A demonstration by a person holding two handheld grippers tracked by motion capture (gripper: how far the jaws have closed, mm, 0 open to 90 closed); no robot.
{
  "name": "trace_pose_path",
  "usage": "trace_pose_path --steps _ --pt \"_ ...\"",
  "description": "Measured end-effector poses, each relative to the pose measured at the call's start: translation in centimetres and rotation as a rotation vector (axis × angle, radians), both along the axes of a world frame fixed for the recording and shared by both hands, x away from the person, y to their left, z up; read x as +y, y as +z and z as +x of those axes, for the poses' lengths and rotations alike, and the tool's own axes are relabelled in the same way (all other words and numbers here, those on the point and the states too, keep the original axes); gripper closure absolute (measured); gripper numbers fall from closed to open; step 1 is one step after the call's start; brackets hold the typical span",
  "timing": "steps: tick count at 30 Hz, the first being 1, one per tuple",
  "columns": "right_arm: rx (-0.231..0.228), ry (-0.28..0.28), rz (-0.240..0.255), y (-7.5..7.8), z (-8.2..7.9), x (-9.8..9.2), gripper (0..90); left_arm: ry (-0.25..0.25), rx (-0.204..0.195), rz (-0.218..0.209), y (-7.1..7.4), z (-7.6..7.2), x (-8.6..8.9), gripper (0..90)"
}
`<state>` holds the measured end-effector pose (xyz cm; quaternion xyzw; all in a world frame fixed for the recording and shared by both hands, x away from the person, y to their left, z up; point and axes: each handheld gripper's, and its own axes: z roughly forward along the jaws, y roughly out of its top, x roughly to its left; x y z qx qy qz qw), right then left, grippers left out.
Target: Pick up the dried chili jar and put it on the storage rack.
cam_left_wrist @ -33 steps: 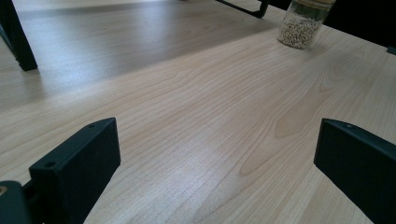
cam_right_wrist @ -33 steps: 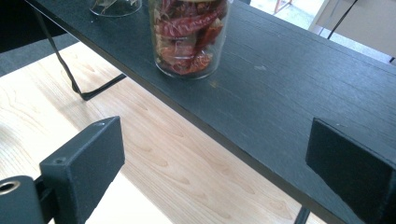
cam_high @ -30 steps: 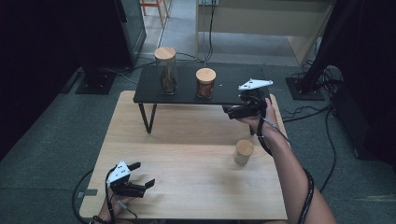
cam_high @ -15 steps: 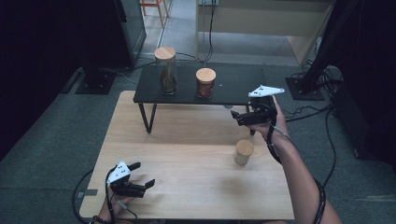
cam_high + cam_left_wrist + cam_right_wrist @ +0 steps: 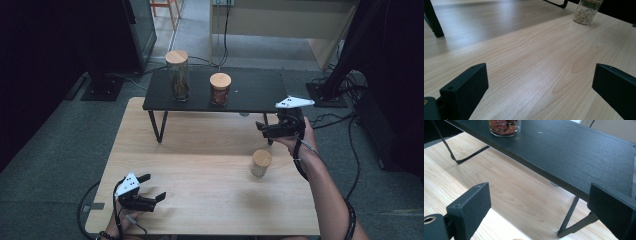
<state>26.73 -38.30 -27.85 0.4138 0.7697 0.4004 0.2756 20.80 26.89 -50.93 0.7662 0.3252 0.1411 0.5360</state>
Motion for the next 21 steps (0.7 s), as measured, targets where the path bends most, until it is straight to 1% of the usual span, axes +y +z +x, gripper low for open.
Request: trace_pose_path --steps 8,11,15,21 --pt "-0.001 -0.007 0.012 -1.0 -0.7 -0.8 4.8 0.001 0.0 0.001 0.0 0.0 0.0 0.5" --pt "-0.008 -0.01 0.009 -1.6 -1.2 -0.9 4.8 0.001 0.0 0.001 0.0 0.0 0.0 0.5" --pt "-0.001 -0.012 0.007 -2.4 -1.6 -0.9 4.8 0.0 -0.001 0.003 0.0 0.0 0.0 0.5" --pt "-0.006 -0.019 0.002 -4.0 -2.5 -0.8 4.8 0.0 0.0 0.0 0.0 0.0 0.0 0.4"
